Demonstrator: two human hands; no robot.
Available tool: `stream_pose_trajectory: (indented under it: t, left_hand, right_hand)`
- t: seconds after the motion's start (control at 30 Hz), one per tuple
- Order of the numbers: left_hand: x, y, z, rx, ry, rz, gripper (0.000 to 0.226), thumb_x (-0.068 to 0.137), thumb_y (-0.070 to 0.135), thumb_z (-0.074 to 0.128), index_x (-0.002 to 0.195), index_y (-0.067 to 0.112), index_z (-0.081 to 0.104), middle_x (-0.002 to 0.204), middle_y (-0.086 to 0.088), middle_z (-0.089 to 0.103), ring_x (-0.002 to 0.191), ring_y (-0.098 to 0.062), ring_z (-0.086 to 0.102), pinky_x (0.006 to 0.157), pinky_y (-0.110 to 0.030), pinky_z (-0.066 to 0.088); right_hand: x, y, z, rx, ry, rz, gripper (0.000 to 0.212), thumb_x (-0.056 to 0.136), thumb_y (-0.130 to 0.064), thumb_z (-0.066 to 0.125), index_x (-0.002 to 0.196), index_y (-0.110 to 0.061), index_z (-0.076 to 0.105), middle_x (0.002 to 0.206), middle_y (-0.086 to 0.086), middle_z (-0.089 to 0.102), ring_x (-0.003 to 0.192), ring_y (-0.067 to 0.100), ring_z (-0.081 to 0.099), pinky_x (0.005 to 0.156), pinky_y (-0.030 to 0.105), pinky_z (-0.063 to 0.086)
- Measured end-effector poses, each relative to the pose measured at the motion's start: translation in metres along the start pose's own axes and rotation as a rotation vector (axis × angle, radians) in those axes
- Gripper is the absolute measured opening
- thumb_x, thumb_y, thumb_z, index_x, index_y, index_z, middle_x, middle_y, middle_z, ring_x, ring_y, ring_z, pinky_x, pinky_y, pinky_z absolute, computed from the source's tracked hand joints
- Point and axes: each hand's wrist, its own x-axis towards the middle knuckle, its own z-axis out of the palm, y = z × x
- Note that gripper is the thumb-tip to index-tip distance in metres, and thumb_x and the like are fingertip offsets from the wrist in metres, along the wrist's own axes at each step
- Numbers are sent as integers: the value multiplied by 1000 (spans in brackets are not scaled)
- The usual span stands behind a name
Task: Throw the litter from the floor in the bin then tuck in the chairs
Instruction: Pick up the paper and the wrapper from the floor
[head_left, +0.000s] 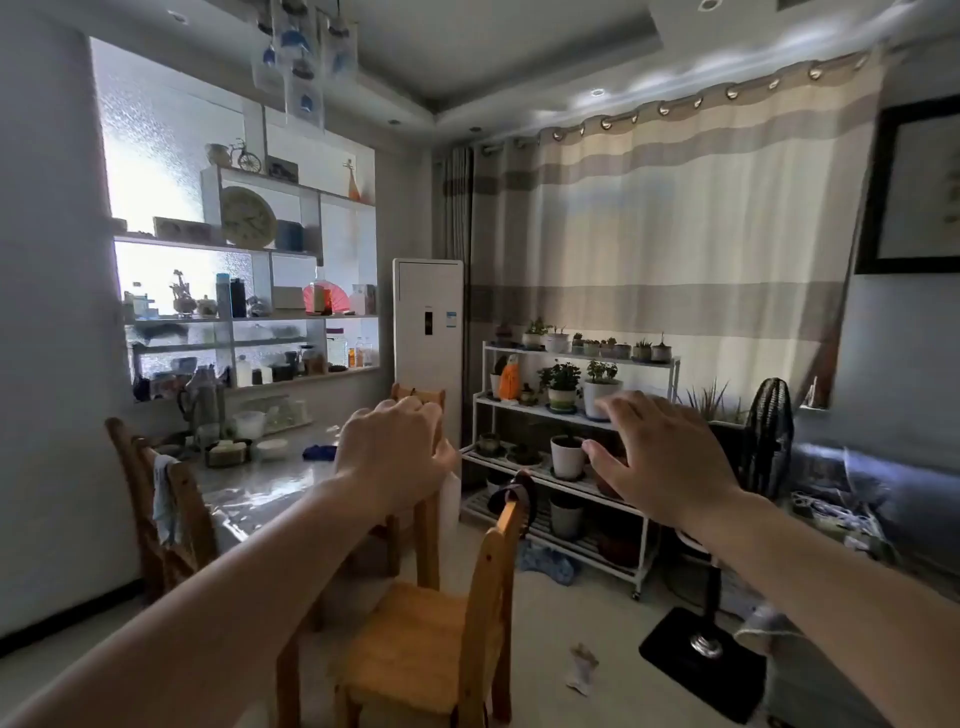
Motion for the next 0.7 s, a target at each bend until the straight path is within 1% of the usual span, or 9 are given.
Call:
stream_pose_trajectory:
  t: [0.1,0.17,0.27,0.33,0.43,0.57,0.63,0.7]
  left_hand:
    - [30,-31,31,30,24,-42,25,90,42,46,99,23,60,99,5,64,90,-14,60,80,-31,47]
    - [51,-53,53,56,4,-97,27,89,43,45,101,23,60,100,5,64,92,-14,59,79,-30,44]
    - [83,-81,88,122,-27,-138,32,90,43,44,107,22,60,103,3,64,94,-16,60,75,-30,43]
    - [103,-94,110,134,-52,-157,32,90,43,44,107,21,60,103,2,64,94,-17,59,72,-30,39]
    - [129,-101,140,142,-71,-145,32,89,43,45,105,20,60,102,2,64,93,-17,59,71,-29,37]
    - [163,-98,180,158,-95,-128,32,90,43,43,106,21,60,103,2,64,95,-18,60,76,-32,42]
    - [182,-91,201,157,-102,-122,31,90,42,43,105,21,60,102,3,64,94,-18,59,75,-31,40]
    - [203,-80,222,158,-102,-114,29,91,42,42,102,21,59,100,4,64,89,-15,56,72,-29,36]
  right_hand:
    - [46,-2,31,-9,18,-14,55,92,-51,42,137,-18,42,139,2,50,127,22,45,105,40,33]
    - [79,-4,49,-12,8,-36,56,92,-52,41,137,-18,42,139,2,50,128,22,44,105,41,33]
    - [121,-7,78,19,51,-44,54,92,-50,44,134,-17,45,134,2,54,124,22,48,103,41,35]
    - [142,-6,101,45,72,-43,52,91,-48,47,132,-17,47,132,2,55,122,21,50,102,40,37]
    - [165,3,142,60,42,-56,52,91,-48,47,132,-17,46,133,3,54,124,21,48,103,40,36]
    - [189,27,190,65,0,-30,55,91,-49,47,136,-17,41,135,3,53,126,22,47,105,40,33]
    - [203,44,212,71,-10,-22,57,90,-49,50,136,-17,41,134,2,54,126,22,47,105,40,34]
    - [218,67,232,70,-11,-31,58,89,-49,50,137,-18,40,135,2,53,127,22,46,106,40,33]
